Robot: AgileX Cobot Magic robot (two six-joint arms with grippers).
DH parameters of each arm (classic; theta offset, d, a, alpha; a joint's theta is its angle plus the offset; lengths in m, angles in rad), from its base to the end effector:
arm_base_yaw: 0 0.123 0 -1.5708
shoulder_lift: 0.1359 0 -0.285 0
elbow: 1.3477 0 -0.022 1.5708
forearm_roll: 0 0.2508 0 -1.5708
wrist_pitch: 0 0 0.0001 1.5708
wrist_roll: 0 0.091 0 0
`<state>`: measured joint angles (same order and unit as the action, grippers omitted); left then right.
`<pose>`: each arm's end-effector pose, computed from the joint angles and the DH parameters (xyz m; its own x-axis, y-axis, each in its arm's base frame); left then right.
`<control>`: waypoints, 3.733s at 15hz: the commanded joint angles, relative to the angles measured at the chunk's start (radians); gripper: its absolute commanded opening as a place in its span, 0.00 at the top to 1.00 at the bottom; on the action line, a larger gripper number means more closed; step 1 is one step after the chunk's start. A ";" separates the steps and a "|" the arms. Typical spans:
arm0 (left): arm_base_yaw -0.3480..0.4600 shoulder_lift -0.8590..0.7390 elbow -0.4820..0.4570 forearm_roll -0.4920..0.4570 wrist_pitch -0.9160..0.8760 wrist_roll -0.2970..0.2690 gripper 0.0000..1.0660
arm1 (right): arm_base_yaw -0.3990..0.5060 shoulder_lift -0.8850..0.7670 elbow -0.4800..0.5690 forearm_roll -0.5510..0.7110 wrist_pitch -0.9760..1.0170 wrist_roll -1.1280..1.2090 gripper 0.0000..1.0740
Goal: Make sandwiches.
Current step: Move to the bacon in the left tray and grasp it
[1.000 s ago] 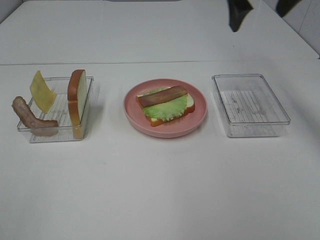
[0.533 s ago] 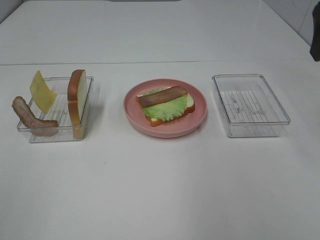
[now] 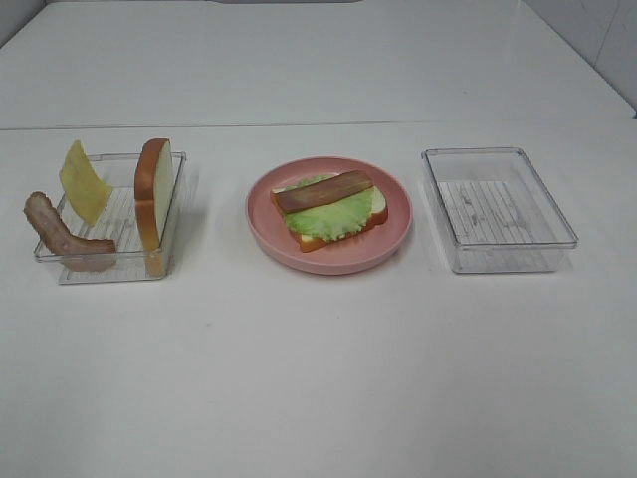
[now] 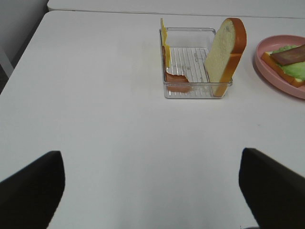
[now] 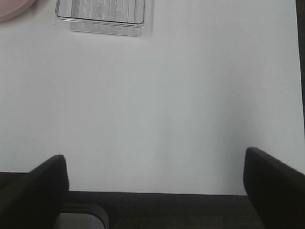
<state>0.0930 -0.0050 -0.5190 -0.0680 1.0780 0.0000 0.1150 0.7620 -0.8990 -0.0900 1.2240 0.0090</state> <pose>-0.0081 -0.0062 0.2812 -0.4457 -0.0739 -0.8921 -0.0538 0.9970 -0.0557 0.1112 0.0051 0.3468 -0.8334 -0.1180 -0.5399 -0.0869 0.9928 -0.0828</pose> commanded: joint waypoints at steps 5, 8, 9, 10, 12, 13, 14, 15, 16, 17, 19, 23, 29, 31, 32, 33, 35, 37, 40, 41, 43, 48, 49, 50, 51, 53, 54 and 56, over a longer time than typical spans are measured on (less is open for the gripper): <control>0.002 -0.016 0.001 -0.007 -0.004 0.000 0.15 | -0.003 -0.349 0.202 -0.018 0.059 -0.001 0.10; 0.002 -0.016 0.001 -0.007 -0.004 0.000 0.15 | -0.003 -0.491 0.307 -0.045 0.057 -0.001 0.10; 0.002 -0.016 0.001 -0.007 -0.004 0.000 0.15 | -0.003 -0.537 0.343 -0.057 0.055 -0.001 0.10; 0.002 -0.016 0.001 -0.007 -0.004 0.000 0.15 | -0.003 -0.574 0.373 -0.059 0.051 -0.001 0.10; 0.002 -0.016 0.001 -0.007 -0.004 0.000 0.15 | -0.003 -0.639 0.403 -0.051 0.042 -0.009 0.10; 0.002 -0.016 0.001 -0.007 -0.004 0.000 0.15 | -0.003 -0.664 0.403 -0.049 0.029 -0.009 0.10; 0.002 -0.016 0.001 -0.007 -0.004 0.000 0.15 | -0.003 -0.701 0.406 -0.038 0.004 -0.001 0.10; 0.002 -0.016 0.001 -0.007 -0.004 0.000 0.15 | -0.003 -0.722 0.406 -0.024 -0.001 -0.001 0.10; 0.002 -0.016 0.001 -0.007 -0.004 0.000 0.15 | -0.003 -0.731 0.406 -0.017 -0.003 -0.001 0.10; 0.002 -0.016 0.001 -0.007 -0.004 0.000 0.15 | -0.003 -0.757 0.406 -0.008 -0.011 -0.001 0.10; 0.002 -0.016 0.001 -0.007 -0.004 0.000 0.15 | -0.003 -0.797 0.414 0.014 -0.061 -0.001 0.10; 0.002 -0.015 0.001 -0.007 -0.004 0.000 0.15 | -0.003 -0.797 0.447 0.043 -0.124 -0.009 0.10; 0.002 -0.015 0.001 -0.007 -0.004 0.000 0.15 | -0.003 -0.797 0.447 0.043 -0.124 -0.009 0.10; 0.002 -0.015 0.001 -0.007 -0.004 0.000 0.15 | -0.003 -0.797 0.447 0.043 -0.124 -0.009 0.10; 0.002 -0.015 0.001 -0.007 -0.004 0.000 0.15 | -0.003 -0.797 0.447 0.043 -0.124 -0.009 0.10; 0.002 -0.015 0.001 -0.007 -0.004 0.000 0.15 | -0.003 -0.797 0.447 0.043 -0.124 -0.009 0.10; 0.002 -0.015 0.001 -0.007 -0.004 0.000 0.15 | -0.003 -0.797 0.447 0.043 -0.124 -0.009 0.10; 0.002 -0.015 0.001 -0.007 -0.004 0.000 0.15 | -0.003 -0.797 0.447 0.043 -0.124 -0.009 0.10; 0.002 -0.015 0.001 -0.007 -0.004 0.000 0.15 | -0.003 -0.797 0.447 0.043 -0.124 -0.009 0.10; 0.002 -0.015 0.001 -0.007 -0.004 0.000 0.15 | -0.003 -0.797 0.447 0.043 -0.124 -0.009 0.10; 0.002 -0.015 0.001 -0.007 -0.004 0.000 0.15 | -0.003 -0.797 0.447 0.043 -0.124 -0.009 0.10; 0.002 -0.015 0.001 -0.007 -0.004 0.000 0.15 | -0.003 -0.797 0.447 0.043 -0.124 -0.009 0.10; 0.002 -0.015 0.001 -0.007 -0.004 0.000 0.15 | -0.003 -0.797 0.447 0.043 -0.124 -0.009 0.10; 0.002 -0.015 0.001 -0.007 -0.004 0.000 0.15 | -0.003 -0.797 0.447 0.043 -0.124 -0.009 0.10; 0.002 -0.015 0.001 -0.007 -0.004 0.000 0.15 | -0.003 -0.797 0.447 0.043 -0.124 -0.009 0.10; 0.002 -0.015 0.001 -0.007 -0.004 0.000 0.15 | -0.003 -0.797 0.447 0.043 -0.124 -0.009 0.10; 0.002 -0.015 0.001 -0.007 -0.004 0.000 0.15 | -0.003 -0.797 0.447 0.043 -0.124 -0.009 0.10; 0.002 -0.013 0.001 -0.007 -0.004 0.000 0.15 | -0.003 -0.797 0.447 0.043 -0.124 -0.009 0.10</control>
<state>0.0930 -0.0050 -0.5190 -0.0680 1.0780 0.0000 0.1150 -0.0040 -0.4560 -0.0500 1.1120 0.0090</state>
